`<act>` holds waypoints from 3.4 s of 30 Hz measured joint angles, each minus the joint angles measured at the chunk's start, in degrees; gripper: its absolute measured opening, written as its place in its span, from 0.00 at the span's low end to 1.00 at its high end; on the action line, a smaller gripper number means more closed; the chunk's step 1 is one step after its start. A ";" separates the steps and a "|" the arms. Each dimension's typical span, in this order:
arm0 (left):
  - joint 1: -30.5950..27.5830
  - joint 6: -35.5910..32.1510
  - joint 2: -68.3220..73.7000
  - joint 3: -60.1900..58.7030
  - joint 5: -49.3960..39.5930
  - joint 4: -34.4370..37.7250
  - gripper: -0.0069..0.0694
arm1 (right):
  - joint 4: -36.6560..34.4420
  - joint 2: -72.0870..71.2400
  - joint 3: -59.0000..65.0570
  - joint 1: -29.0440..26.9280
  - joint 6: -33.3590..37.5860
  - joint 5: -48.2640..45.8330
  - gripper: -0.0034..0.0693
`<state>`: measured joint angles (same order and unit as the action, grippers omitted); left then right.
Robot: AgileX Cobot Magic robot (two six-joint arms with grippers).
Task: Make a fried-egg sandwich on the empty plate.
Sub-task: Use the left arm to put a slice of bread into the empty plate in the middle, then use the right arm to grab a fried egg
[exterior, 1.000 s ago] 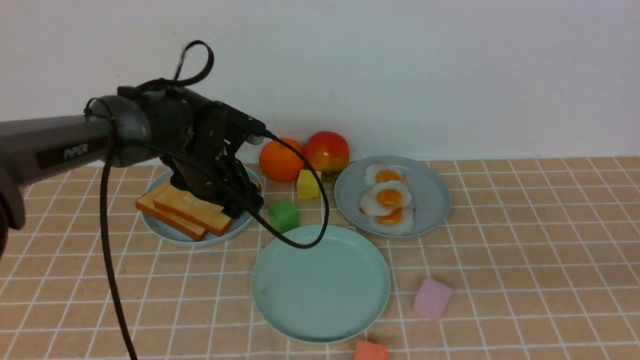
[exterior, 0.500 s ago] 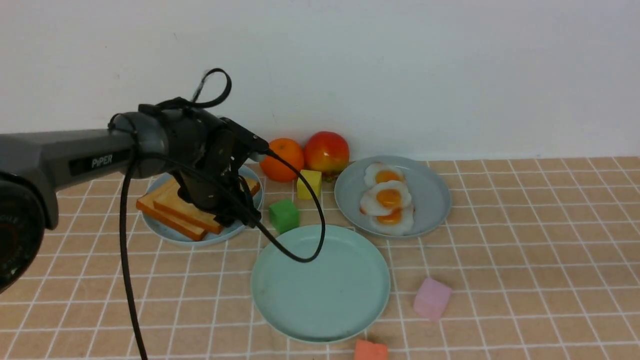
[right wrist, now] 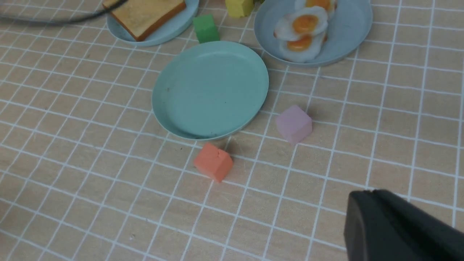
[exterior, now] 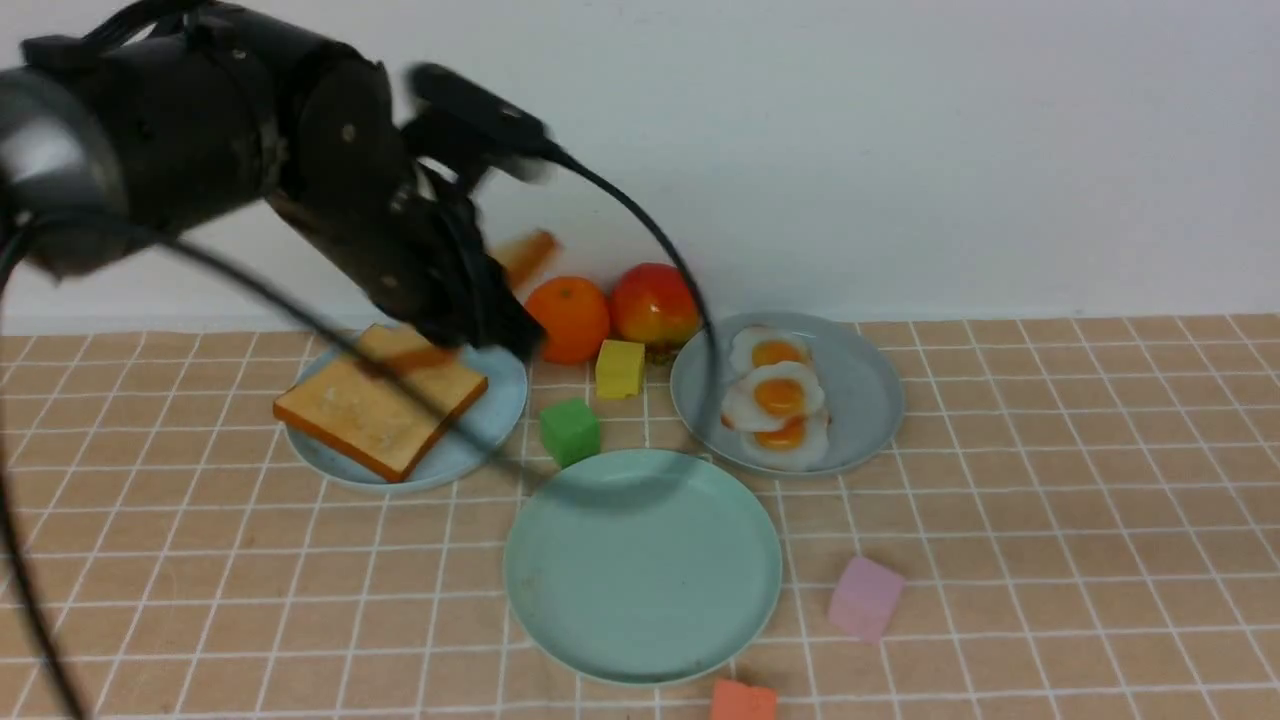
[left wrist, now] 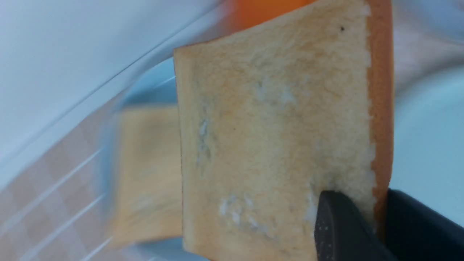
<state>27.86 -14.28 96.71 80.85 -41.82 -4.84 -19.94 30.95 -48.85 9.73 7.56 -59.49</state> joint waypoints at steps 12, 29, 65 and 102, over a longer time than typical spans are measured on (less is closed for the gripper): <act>15.87 -4.61 1.99 -16.49 12.81 -3.46 0.27 | 0.00 -0.03 0.00 0.00 0.00 0.00 0.09; 16.02 -3.61 7.51 -16.63 17.75 -9.10 0.49 | 0.00 -0.03 0.00 0.00 -0.19 -7.53 0.26; 16.02 36.83 -65.36 -53.48 33.88 -10.03 0.07 | -16.48 82.65 -39.62 -0.88 12.56 12.50 0.57; 16.02 36.95 -65.36 -53.53 34.51 -9.50 0.07 | -28.00 107.31 -62.66 -1.69 12.49 16.16 0.39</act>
<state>43.88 22.67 31.35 27.32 -7.31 -14.34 -47.94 138.27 -111.51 8.03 20.05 -43.32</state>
